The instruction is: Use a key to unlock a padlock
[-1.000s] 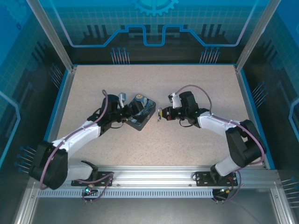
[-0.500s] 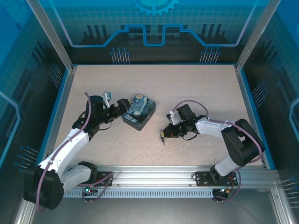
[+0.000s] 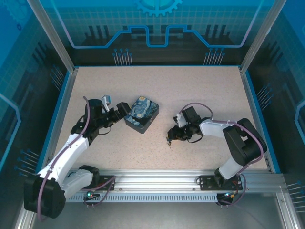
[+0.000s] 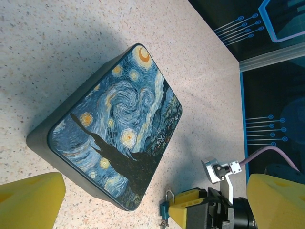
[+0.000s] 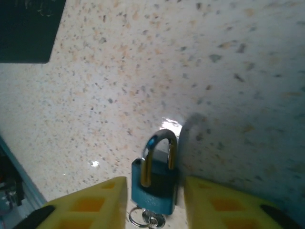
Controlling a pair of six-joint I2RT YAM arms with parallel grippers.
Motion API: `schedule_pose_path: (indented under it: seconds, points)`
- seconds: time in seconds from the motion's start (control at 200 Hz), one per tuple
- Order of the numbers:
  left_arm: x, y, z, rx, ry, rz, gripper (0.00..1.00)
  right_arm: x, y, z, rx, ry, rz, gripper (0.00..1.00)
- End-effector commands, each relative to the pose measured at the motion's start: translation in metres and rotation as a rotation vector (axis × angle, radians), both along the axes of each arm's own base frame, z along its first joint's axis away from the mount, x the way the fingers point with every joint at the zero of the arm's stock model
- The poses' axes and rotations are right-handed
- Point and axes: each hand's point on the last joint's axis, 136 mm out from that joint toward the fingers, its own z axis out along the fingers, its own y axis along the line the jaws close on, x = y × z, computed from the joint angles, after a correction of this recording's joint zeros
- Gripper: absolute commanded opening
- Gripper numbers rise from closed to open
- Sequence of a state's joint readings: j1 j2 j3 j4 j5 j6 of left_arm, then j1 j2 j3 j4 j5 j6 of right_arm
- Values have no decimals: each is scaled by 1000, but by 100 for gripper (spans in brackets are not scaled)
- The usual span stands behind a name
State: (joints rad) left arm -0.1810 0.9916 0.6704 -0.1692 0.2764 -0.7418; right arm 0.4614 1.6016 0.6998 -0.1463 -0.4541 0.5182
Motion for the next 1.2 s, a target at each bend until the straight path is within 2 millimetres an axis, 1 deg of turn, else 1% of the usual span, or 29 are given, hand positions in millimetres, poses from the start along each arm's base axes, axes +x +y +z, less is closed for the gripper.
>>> schedule_pose_path:
  seconds: [0.0,0.07,0.165,0.28,0.34,0.38,0.42,0.465,0.555,0.595,0.63,0.72,0.8,0.805,0.81,0.82,0.855,0.86,0.865,0.88,0.905,1.006,1.106,1.121,1.141,1.196]
  points:
    - [-5,13,2,38,-8,19,99,6,-18,14,-63,-63,-27,42]
    - [-7,27,3,69,-2,61,99,10,-29,26,-106,-113,-44,45]
    - [-9,48,5,107,-11,127,99,17,-47,49,-175,-214,-63,51]
    - [-11,86,2,216,-18,269,99,27,-77,79,-298,-360,-80,61]
    - [-11,107,-2,301,-28,342,99,33,-97,96,-372,-443,-107,67]
    - [-10,119,-4,374,-57,367,99,37,-111,108,-415,-503,-134,73]
    - [-8,129,-5,440,-90,398,99,42,-127,119,-461,-561,-176,83]
    - [-5,139,-6,501,-138,426,99,46,-145,129,-505,-627,-232,99]
    - [0,149,-14,596,-211,445,99,54,-179,144,-552,-750,-352,100]
    - [3,150,-17,624,-247,442,99,57,-193,145,-559,-785,-401,100]
    - [4,153,-19,645,-268,451,99,59,-201,146,-555,-820,-423,100]
    - [1,164,-36,702,-248,490,99,65,-219,135,-556,-889,-470,100]
    - [2,166,-49,751,-245,470,99,72,-228,127,-530,-922,-524,100]
    - [1,166,-53,756,-235,463,99,72,-229,126,-529,-923,-527,100]
    - [2,166,-50,757,-246,464,99,73,-229,124,-527,-922,-530,100]
    - [2,165,-52,758,-249,459,99,73,-230,123,-523,-924,-538,100]
    - [5,164,-57,762,-252,441,99,77,-231,118,-506,-936,-550,100]
    - [5,163,-58,763,-253,438,99,79,-231,121,-499,-953,-557,100]
    - [5,163,-59,763,-253,433,99,78,-231,119,-498,-948,-557,100]
    - [6,162,-60,763,-255,423,99,81,-231,121,-489,-971,-568,100]
    - [9,158,-64,764,-261,400,99,83,-231,117,-480,-980,-575,100]
    - [20,147,-70,750,-301,325,99,93,-227,111,-442,-1032,-575,100]
    - [34,131,-65,722,-379,250,99,107,-224,107,-424,-1056,-570,100]
    - [35,130,-68,720,-377,237,99,109,-223,105,-423,-1058,-566,100]
    - [37,127,-67,715,-394,224,99,112,-223,105,-419,-1061,-568,100]
    - [43,120,-64,707,-436,194,99,119,-218,105,-434,-1071,-521,100]
